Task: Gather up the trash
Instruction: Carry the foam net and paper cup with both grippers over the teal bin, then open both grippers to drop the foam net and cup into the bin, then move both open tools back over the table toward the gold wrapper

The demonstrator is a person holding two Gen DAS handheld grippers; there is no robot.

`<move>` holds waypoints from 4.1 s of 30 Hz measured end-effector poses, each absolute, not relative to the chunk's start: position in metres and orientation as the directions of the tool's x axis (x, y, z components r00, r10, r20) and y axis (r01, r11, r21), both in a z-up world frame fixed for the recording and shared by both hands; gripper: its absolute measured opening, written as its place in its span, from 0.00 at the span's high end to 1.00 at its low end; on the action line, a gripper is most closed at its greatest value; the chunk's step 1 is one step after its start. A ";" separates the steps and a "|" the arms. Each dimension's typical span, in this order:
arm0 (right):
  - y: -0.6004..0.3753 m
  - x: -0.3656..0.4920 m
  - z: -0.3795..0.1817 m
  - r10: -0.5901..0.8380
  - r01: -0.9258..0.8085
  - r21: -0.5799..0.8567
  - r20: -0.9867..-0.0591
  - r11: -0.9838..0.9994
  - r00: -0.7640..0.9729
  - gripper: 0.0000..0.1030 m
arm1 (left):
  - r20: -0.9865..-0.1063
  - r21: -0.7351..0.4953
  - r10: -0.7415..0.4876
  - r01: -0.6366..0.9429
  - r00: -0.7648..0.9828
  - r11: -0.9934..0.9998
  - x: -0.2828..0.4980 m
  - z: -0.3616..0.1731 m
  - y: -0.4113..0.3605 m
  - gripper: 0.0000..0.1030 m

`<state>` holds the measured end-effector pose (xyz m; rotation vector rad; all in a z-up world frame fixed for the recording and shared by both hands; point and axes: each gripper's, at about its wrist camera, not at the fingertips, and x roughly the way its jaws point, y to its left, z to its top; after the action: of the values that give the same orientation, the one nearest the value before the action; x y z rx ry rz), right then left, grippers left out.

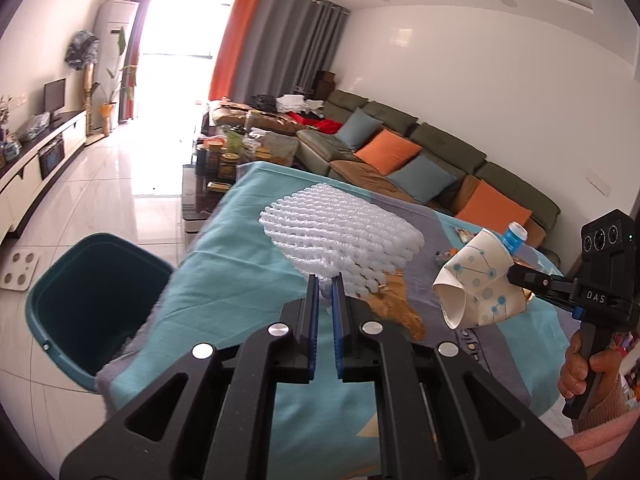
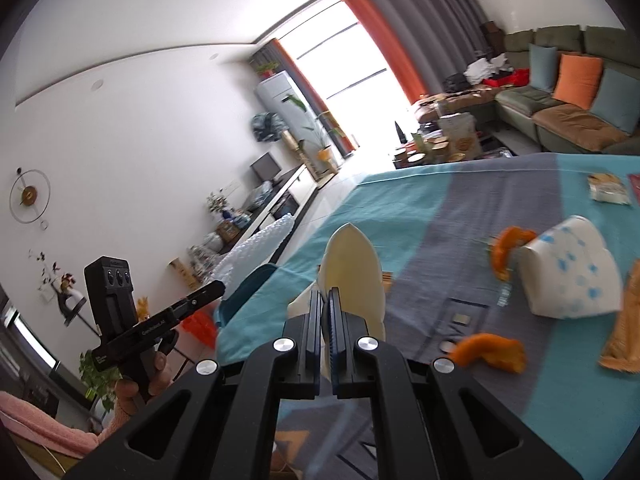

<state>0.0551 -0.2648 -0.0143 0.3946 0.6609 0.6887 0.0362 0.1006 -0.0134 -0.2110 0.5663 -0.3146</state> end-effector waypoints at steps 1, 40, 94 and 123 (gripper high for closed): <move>-0.260 0.057 -0.013 0.700 -0.463 0.537 -0.423 0.705 0.575 0.97 | -0.490 -0.282 -0.341 0.224 0.802 0.933 0.034 -0.013 0.105 0.93; -0.065 0.125 -0.010 0.834 -0.652 0.541 -0.472 0.531 0.287 0.97 | -0.563 -0.273 -0.058 -0.119 0.824 0.955 0.011 -0.040 0.240 0.93; 0.065 0.172 -0.061 0.710 -0.608 0.482 -0.674 0.631 0.204 0.89 | -0.714 -0.285 0.016 -0.311 0.700 0.907 0.095 -0.113 0.278 0.79; -0.103 0.096 0.026 0.743 -0.670 0.362 -0.490 0.649 0.456 0.71 | -0.522 -0.273 -0.180 0.037 0.834 0.961 0.067 -0.039 0.142 0.50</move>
<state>0.0964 -0.1025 0.0256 0.1229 0.6654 0.8740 0.0672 0.1424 -0.0394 -0.2574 0.5750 -0.1168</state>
